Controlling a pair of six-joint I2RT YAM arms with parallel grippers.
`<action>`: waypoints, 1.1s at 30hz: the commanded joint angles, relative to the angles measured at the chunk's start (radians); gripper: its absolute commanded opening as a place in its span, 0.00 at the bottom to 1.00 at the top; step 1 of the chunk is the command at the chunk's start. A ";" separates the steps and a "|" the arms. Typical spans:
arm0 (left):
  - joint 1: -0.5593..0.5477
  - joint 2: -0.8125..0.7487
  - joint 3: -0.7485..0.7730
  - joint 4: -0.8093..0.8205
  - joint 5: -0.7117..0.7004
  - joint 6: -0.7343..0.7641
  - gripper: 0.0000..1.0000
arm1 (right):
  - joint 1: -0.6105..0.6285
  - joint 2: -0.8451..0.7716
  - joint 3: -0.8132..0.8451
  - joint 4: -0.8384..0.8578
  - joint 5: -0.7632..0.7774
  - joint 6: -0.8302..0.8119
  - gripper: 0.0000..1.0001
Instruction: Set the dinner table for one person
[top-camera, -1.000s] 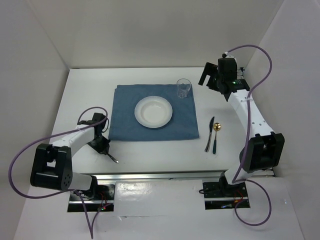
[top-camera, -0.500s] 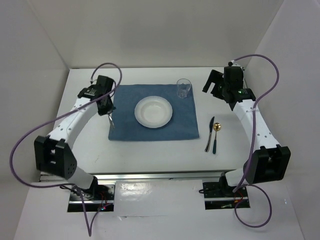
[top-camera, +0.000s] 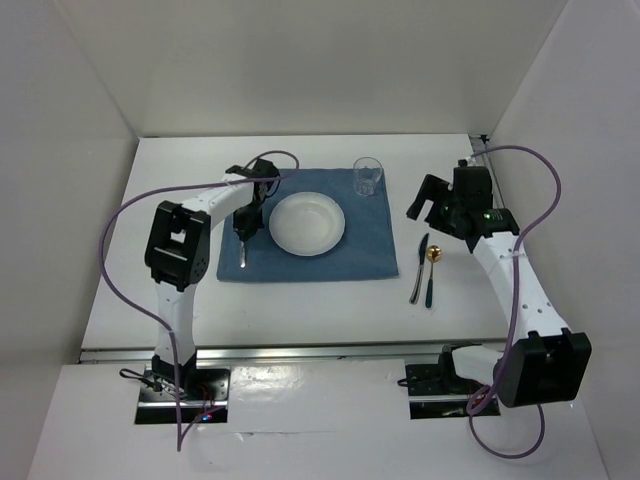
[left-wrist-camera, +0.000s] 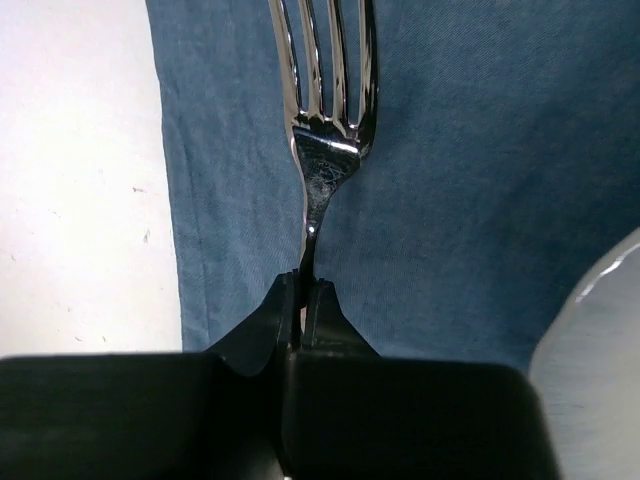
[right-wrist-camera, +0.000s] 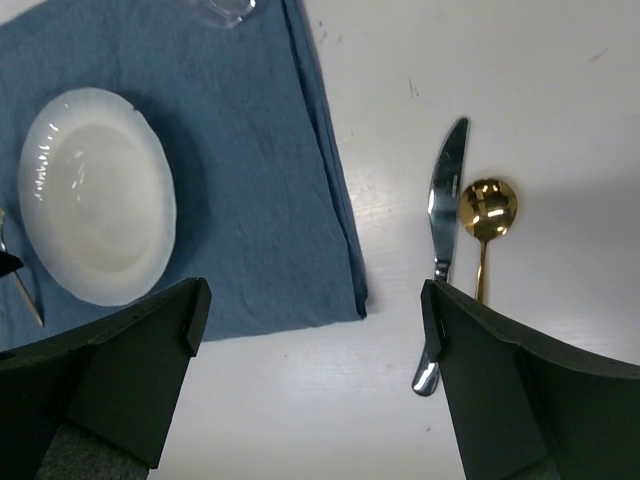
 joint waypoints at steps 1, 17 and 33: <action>-0.007 0.012 0.071 -0.024 -0.012 0.027 0.00 | -0.007 -0.016 -0.036 -0.055 -0.014 0.019 1.00; -0.016 0.118 0.208 -0.085 0.002 0.041 0.51 | -0.007 0.003 -0.217 -0.006 0.048 0.093 0.93; -0.016 -0.337 0.218 -0.143 0.030 -0.002 0.72 | -0.034 0.220 -0.288 -0.012 0.119 0.110 0.66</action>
